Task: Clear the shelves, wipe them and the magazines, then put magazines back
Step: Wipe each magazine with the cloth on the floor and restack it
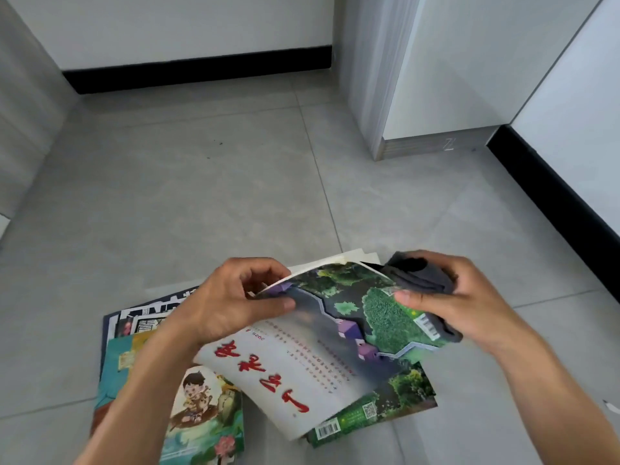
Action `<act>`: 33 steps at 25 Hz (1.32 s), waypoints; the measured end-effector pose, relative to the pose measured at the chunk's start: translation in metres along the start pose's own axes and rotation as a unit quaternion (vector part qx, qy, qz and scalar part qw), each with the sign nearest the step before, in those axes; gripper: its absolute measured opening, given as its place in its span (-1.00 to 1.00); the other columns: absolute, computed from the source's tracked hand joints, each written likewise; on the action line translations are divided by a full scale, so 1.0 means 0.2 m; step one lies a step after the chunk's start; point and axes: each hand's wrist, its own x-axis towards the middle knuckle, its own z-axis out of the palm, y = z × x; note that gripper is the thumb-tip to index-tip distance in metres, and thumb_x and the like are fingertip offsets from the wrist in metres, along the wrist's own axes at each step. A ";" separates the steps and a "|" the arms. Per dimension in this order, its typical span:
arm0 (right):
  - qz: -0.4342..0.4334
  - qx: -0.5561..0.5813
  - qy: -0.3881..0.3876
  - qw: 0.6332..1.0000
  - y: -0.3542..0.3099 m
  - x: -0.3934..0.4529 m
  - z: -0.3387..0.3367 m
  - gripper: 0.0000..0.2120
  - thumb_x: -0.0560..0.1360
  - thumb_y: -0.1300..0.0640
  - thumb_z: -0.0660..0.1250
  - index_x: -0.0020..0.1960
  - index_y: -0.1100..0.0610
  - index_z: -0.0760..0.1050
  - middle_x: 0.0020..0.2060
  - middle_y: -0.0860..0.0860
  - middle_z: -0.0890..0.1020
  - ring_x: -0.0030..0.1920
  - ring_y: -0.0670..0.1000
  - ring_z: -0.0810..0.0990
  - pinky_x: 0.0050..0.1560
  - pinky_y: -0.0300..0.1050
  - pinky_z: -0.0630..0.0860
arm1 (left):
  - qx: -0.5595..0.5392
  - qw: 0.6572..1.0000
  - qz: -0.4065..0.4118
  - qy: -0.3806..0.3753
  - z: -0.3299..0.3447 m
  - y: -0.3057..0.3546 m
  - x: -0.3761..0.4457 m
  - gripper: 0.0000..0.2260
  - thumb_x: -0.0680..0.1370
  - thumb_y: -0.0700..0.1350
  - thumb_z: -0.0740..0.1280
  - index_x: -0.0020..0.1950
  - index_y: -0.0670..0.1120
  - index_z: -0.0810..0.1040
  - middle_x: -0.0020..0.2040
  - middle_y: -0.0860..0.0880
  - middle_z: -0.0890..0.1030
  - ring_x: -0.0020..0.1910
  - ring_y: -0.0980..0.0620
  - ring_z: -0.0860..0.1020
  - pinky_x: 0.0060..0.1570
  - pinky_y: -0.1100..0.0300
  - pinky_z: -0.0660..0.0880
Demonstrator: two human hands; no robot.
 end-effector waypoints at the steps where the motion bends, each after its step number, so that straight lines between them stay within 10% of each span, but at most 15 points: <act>1: -0.024 -0.012 -0.011 1.000 -0.07 0.03 -0.04 -0.62 0.30 0.17 0.55 0.02 -0.16 0.61 -0.14 -0.20 0.70 -0.19 -0.19 0.65 -0.12 -0.32 0.57 | -0.014 1.000 -0.013 -0.020 0.01 0.02 0.01 -0.96 0.48 -0.13 0.49 -0.10 -0.06 0.68 -0.19 -0.07 0.68 -0.25 -0.03 0.61 -0.25 0.09 0.50; 7: -0.135 0.138 0.286 0.938 -0.03 0.19 -0.04 -0.80 0.48 0.18 0.49 0.02 -0.06 0.57 -0.24 -0.19 0.66 -0.26 -0.16 0.60 -0.23 -0.28 0.50 | -0.220 0.962 -0.072 0.148 0.24 -0.05 -0.03 -0.92 0.43 -0.15 0.52 -0.19 -0.16 0.71 -0.22 -0.20 0.70 -0.29 -0.19 0.66 -0.23 -0.03 0.59; 14: -0.001 0.201 0.190 0.961 0.19 0.13 0.13 -0.80 0.40 0.09 0.49 0.01 -0.07 0.62 -0.16 -0.04 0.70 -0.14 -0.05 0.63 -0.12 -0.19 0.54 | -0.416 0.871 -0.135 0.224 0.45 -0.12 -0.08 -0.84 0.31 -0.22 0.46 -0.14 -0.23 0.66 -0.21 -0.16 0.71 -0.25 -0.13 0.69 -0.29 0.12 0.62; 17: -0.035 0.076 0.182 0.980 0.21 0.12 0.11 -0.81 0.49 0.18 0.47 0.05 -0.04 0.60 -0.12 0.02 0.69 -0.13 0.00 0.63 -0.10 -0.32 0.51 | -0.362 0.909 -0.137 0.157 0.44 -0.13 -0.08 -0.85 0.30 -0.23 0.50 -0.15 -0.17 0.67 -0.17 -0.14 0.72 -0.14 -0.11 0.69 -0.17 0.16 0.61; 21: -0.060 -0.001 0.053 0.997 0.08 0.11 -0.01 -0.65 0.48 0.18 0.49 0.15 -0.18 0.57 -0.02 -0.13 0.70 -0.01 -0.05 0.66 -0.06 -0.29 0.54 | -0.360 0.922 -0.135 0.031 0.15 -0.15 -0.11 -0.32 0.12 -0.05 0.69 0.14 -0.29 0.56 -0.03 -0.22 0.69 -0.07 -0.13 0.68 -0.16 0.20 0.59; 24: -0.085 -0.155 -0.055 0.983 -0.03 0.13 -0.03 -0.57 0.47 0.10 0.51 0.22 -0.29 0.52 0.04 -0.19 0.68 0.00 -0.14 0.65 -0.04 -0.17 0.56 | -0.243 0.964 -0.083 -0.072 0.07 -0.04 -0.07 -0.66 0.36 -0.14 0.58 0.11 -0.13 0.68 0.04 -0.17 0.70 0.00 -0.13 0.68 -0.04 0.15 0.60; 28: -0.202 -0.338 0.045 0.918 -0.13 0.14 0.22 -0.45 0.50 0.12 0.45 0.44 -0.12 0.39 0.22 -0.18 0.59 0.10 -0.13 0.59 0.11 -0.14 0.53 | -0.087 0.988 0.013 0.126 0.26 0.08 0.00 -0.88 0.49 -0.24 0.47 -0.22 -0.06 0.68 -0.28 -0.02 0.71 -0.32 -0.01 0.66 -0.25 0.08 0.60; 33: -0.305 -0.407 0.110 0.854 0.00 0.09 0.35 -0.31 0.39 0.27 0.25 0.49 -0.03 0.23 0.31 -0.02 0.47 0.15 0.08 0.51 0.17 0.06 0.49 | -0.162 0.965 0.052 0.200 0.23 0.06 -0.04 -0.90 0.45 -0.16 0.50 -0.24 -0.16 0.70 -0.30 -0.16 0.69 -0.36 -0.13 0.61 -0.29 -0.08 0.54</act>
